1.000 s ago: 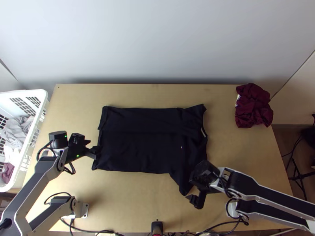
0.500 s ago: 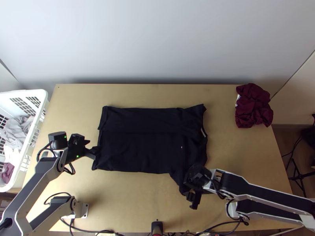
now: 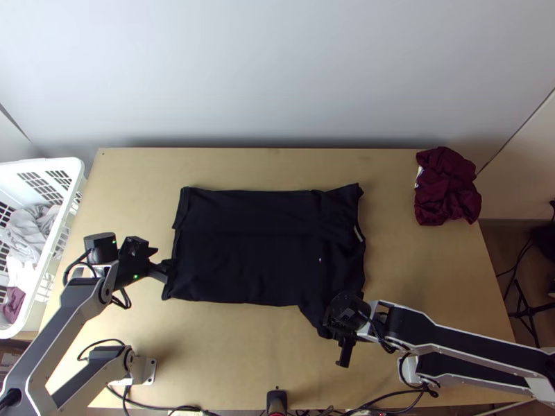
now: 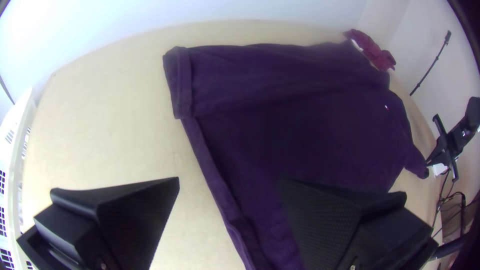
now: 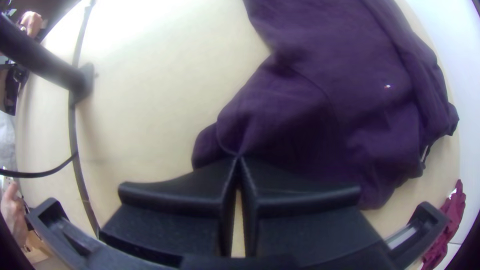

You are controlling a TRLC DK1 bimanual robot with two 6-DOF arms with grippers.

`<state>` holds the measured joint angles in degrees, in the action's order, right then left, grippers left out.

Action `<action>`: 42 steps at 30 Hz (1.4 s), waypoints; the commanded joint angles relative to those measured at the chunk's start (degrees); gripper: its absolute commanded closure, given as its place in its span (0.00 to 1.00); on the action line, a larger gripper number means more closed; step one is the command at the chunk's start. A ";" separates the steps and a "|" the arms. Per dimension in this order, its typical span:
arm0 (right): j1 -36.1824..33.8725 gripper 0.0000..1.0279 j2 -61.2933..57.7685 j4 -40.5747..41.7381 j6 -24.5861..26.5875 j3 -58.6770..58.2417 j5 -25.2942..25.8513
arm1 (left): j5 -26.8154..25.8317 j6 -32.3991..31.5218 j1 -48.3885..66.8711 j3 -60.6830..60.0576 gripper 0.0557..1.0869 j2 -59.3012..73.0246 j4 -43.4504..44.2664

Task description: Fold the t-shirt

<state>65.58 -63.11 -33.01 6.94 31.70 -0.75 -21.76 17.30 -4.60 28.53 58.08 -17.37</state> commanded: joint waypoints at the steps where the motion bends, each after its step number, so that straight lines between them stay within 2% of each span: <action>1: -0.10 0.97 0.27 0.14 0.71 -0.24 1.72 | -0.04 4.85 -0.67 2.40 0.07 -1.48 -10.76; 12: -0.45 0.97 0.18 3.13 1.94 -1.29 2.34 | 1.02 15.66 0.73 10.05 0.07 -0.43 -38.09; 15: -0.45 0.97 0.09 3.13 2.29 -1.29 2.95 | 1.02 16.80 1.26 11.28 0.07 -0.25 -42.40; 23: -0.63 0.97 0.01 3.22 2.64 -0.94 3.83 | 0.66 16.89 1.26 10.05 0.07 5.55 -41.52; 28: -0.72 0.97 -0.35 3.22 2.64 0.11 4.18 | 0.40 16.98 1.44 7.33 0.07 7.31 -36.95; 30: -0.89 0.97 -0.52 3.22 2.73 0.20 4.45 | -0.04 16.10 1.44 7.76 0.16 7.22 -35.81; 31: -0.98 0.97 -0.61 3.22 2.82 0.20 4.53 | -1.09 15.48 1.35 8.29 0.23 7.04 -35.63; 32: -1.07 0.97 -0.61 3.22 2.99 0.20 4.62 | -2.94 14.43 0.91 8.82 0.38 6.78 -35.19; 34: -1.25 0.97 -0.70 3.22 3.08 0.11 4.71 | -7.25 13.46 0.73 9.17 0.79 6.51 -35.11; 35: -1.42 0.97 -0.70 3.22 3.17 0.20 4.80 | -8.30 13.11 1.17 9.00 0.92 6.60 -35.11; 42: -2.30 0.97 -0.70 3.22 3.70 0.73 5.68 | -9.88 13.11 3.99 7.41 0.94 3.53 -35.02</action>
<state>63.99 -63.72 -29.78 10.15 31.90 4.12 -29.06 30.92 -1.58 36.36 63.86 -52.99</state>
